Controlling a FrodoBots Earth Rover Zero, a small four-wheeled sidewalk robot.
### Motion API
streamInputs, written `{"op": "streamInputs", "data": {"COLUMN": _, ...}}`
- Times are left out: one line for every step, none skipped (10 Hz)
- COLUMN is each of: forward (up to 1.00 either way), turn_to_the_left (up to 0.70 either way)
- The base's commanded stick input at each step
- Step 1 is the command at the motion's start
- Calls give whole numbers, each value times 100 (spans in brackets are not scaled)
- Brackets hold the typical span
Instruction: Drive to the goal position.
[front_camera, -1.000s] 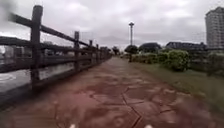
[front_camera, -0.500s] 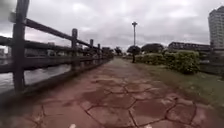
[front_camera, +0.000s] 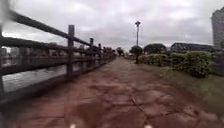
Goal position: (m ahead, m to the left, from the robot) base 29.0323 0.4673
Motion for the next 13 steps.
{"op": "streamInputs", "data": {"forward": 85, "turn_to_the_left": -33}}
{"op": "streamInputs", "data": {"forward": 85, "turn_to_the_left": -33}}
{"op": "streamInputs", "data": {"forward": 85, "turn_to_the_left": -33}}
{"op": "streamInputs", "data": {"forward": 85, "turn_to_the_left": -33}}
{"op": "streamInputs", "data": {"forward": 85, "turn_to_the_left": -33}}
{"op": "streamInputs", "data": {"forward": 85, "turn_to_the_left": 8}}
{"op": "streamInputs", "data": {"forward": 85, "turn_to_the_left": 2}}
{"op": "streamInputs", "data": {"forward": 85, "turn_to_the_left": 1}}
{"op": "streamInputs", "data": {"forward": 85, "turn_to_the_left": 1}}
{"op": "streamInputs", "data": {"forward": 85, "turn_to_the_left": 1}}
{"op": "streamInputs", "data": {"forward": 85, "turn_to_the_left": 1}}
{"op": "streamInputs", "data": {"forward": 85, "turn_to_the_left": 1}}
{"op": "streamInputs", "data": {"forward": 85, "turn_to_the_left": 1}}
